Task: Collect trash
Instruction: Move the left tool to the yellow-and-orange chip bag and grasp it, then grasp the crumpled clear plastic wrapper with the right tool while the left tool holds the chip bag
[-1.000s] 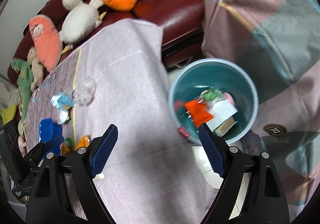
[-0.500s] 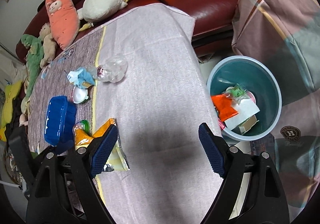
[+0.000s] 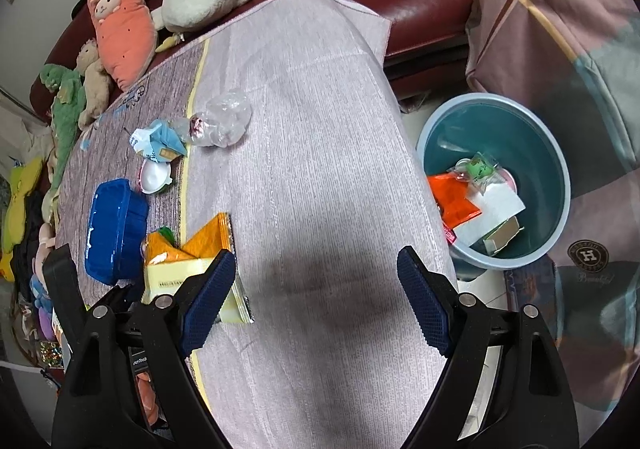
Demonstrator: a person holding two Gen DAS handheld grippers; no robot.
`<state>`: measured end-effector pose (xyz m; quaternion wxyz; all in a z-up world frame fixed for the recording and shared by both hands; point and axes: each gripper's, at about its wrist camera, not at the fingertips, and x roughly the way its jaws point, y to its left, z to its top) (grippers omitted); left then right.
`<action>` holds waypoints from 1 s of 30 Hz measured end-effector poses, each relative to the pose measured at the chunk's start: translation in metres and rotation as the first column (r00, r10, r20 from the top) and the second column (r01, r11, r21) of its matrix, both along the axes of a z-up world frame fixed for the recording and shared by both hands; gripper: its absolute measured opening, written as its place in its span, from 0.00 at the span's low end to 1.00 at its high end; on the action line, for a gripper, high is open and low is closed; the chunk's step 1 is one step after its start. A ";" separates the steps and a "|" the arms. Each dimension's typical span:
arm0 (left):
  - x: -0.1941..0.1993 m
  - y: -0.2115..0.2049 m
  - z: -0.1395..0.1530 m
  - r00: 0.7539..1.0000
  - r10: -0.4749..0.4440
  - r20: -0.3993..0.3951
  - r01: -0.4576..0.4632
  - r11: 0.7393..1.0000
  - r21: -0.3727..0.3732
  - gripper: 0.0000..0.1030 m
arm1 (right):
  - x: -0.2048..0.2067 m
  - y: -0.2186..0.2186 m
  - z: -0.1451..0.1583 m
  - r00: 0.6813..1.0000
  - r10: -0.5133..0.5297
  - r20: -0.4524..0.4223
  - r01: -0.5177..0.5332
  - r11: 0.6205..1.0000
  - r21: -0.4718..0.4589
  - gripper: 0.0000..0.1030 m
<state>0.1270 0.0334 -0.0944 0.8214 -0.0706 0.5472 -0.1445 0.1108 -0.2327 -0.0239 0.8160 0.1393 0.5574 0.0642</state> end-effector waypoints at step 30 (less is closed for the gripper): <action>0.065 0.079 0.100 0.957 0.167 0.235 -0.169 0.985 -0.012 0.08 | 0.101 0.046 -0.007 0.996 0.082 0.025 -0.084 0.991 0.102 0.77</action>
